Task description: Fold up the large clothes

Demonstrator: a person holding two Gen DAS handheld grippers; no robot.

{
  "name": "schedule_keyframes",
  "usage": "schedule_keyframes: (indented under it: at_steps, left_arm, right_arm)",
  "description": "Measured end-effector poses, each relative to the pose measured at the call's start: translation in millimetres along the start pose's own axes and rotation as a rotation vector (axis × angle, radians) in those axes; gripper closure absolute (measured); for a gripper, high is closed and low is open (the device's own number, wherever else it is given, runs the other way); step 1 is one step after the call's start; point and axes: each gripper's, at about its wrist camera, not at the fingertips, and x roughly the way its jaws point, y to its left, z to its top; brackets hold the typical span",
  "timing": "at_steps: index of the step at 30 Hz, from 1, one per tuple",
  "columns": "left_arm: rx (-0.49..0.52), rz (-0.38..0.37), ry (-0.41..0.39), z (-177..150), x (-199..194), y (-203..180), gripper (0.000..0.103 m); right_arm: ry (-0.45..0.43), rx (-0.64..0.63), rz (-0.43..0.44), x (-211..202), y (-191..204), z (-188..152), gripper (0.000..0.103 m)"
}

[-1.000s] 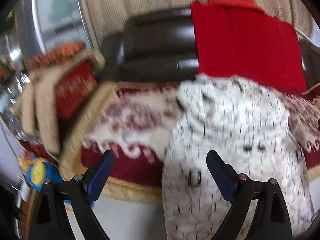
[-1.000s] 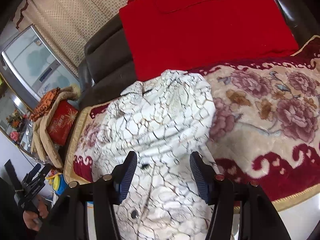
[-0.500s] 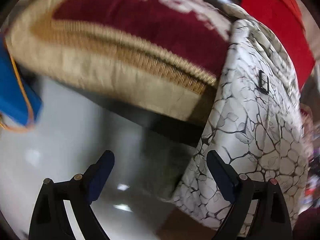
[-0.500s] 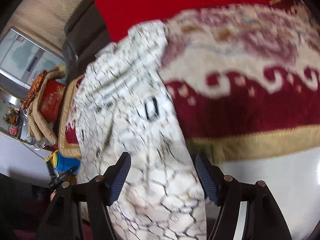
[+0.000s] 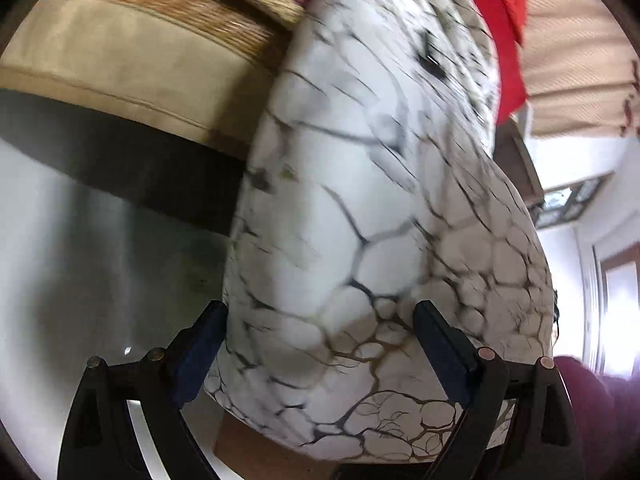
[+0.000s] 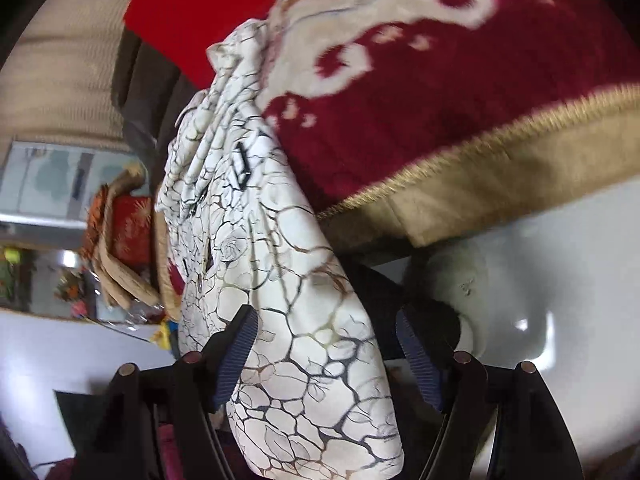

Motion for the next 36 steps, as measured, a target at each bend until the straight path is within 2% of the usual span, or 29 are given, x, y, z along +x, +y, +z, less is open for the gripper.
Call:
schedule_keyframes:
  at_steps: [2,3,5,6,8,10,11,13,15,16,17,18,19,20,21,23,25,28,32,36]
  left_arm:
    - [0.032,-0.014,0.003,-5,5,-7,0.013]
    - [0.036,-0.035,0.001,-8,6,-10,0.025]
    - [0.023,-0.089,0.000,-13,9,-14,0.042]
    - [0.024,-0.103,-0.005,-15,9,-16,0.046]
    - [0.034,-0.086,-0.010,-18,10,-21,0.045]
    - [0.003,-0.065,-0.007,-16,9,-20,0.030]
    - [-0.034,-0.049,-0.007,-9,8,-14,0.017]
    - [-0.082,-0.069,-0.007,-10,10,-9,0.015]
    - [-0.077,-0.065,-0.015,-8,15,-10,0.019]
    - [-0.060,-0.071,-0.020,-9,15,-13,0.027]
    - [-0.053,-0.088,-0.018,-11,11,-11,0.051]
    - [-0.056,-0.098,-0.017,-12,10,-14,0.070]
    - [-0.058,-0.100,-0.018,-14,8,-16,0.077]
    - [-0.046,-0.096,-0.025,-15,6,-22,0.091]
    - [-0.029,-0.082,-0.031,-15,4,-28,0.095]
    - [0.004,-0.042,-0.037,-10,-2,-46,0.097]
    - [0.042,-0.045,-0.063,-6,-20,-58,0.097]
    - [0.113,-0.056,-0.139,7,-51,-88,0.097]
    - [0.181,-0.093,-0.266,37,-92,-132,0.098]
    - [0.254,-0.071,-0.331,73,-118,-166,0.098]
  right_arm:
    - [0.015,0.018,0.020,6,-8,-2,0.022]
    - [0.025,0.020,0.020,10,-10,-4,0.022]
    - [0.048,0.025,0.014,21,-16,-4,0.022]
    - [0.057,0.034,0.012,26,-20,-5,0.022]
    - [0.069,0.065,0.026,36,-27,-4,0.022]
    - [0.076,0.102,0.074,42,-33,-5,0.022]
    - [0.082,0.107,0.092,44,-33,-7,0.022]
    - [0.108,0.093,0.129,48,-27,-10,0.022]
    - [0.126,0.060,0.160,47,-18,-13,0.022]
    - [0.126,0.029,0.171,46,-9,-14,0.024]
    - [0.125,0.005,0.165,44,-3,-15,0.029]
    - [0.132,-0.026,0.150,44,4,-15,0.043]
    - [0.146,-0.061,0.132,44,12,-16,0.065]
    - [0.155,-0.099,0.104,44,20,-17,0.074]
    - [0.154,-0.131,0.080,42,28,-18,0.078]
    - [0.139,-0.178,0.075,36,42,-19,0.089]
    - [0.106,-0.232,0.074,24,62,-19,0.092]
    - [0.065,-0.294,0.101,11,91,-17,0.093]
    - [0.012,-0.315,0.164,1,121,-8,0.094]
    - [-0.035,-0.336,0.235,-8,148,13,0.094]
